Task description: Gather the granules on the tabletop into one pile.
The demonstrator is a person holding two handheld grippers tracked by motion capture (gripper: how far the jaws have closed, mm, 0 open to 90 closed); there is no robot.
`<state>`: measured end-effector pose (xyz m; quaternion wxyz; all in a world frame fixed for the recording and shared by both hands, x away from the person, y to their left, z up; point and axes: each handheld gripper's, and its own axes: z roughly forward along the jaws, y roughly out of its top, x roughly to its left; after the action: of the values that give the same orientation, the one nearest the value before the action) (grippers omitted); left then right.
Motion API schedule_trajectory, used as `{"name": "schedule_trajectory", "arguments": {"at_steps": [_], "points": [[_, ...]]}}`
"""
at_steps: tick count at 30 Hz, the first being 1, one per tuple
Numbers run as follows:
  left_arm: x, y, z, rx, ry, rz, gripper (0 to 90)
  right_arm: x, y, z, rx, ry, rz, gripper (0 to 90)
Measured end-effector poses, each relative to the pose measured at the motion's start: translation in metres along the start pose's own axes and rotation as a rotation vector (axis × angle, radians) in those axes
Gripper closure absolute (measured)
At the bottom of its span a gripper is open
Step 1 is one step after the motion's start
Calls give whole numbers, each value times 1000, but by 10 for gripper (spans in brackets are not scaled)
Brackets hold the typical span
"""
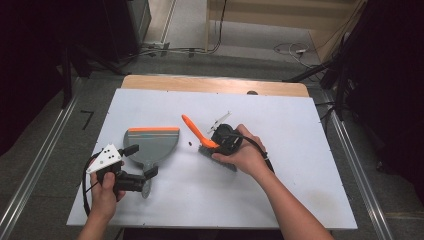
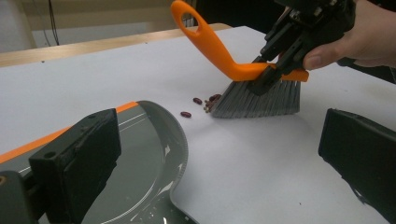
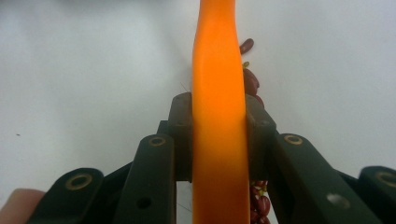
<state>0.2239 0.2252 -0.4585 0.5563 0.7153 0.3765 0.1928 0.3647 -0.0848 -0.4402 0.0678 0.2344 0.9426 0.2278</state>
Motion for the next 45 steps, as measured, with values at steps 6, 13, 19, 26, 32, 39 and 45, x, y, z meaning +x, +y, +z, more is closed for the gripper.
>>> {"name": "schedule_trajectory", "arguments": {"at_steps": [6,13,19,26,32,39,45], "points": [[1,0,1,3,3,-3,0,14,9,-10,-49,21,27,689],[0,0,0,0,3,1,0,16,26,4,-154,80,349,688],[2,0,0,3,5,-2,0,9,33,26,-163,128,516,688],[2,0,-1,-3,8,0,0,-1,27,36,-150,25,547,684],[1,0,0,-2,11,2,0,-5,15,28,-144,-20,542,682],[0,0,1,7,12,7,0,-13,1,21,-131,-62,569,679],[1,0,0,2,17,2,0,-19,-8,16,-126,-81,588,677]]}}
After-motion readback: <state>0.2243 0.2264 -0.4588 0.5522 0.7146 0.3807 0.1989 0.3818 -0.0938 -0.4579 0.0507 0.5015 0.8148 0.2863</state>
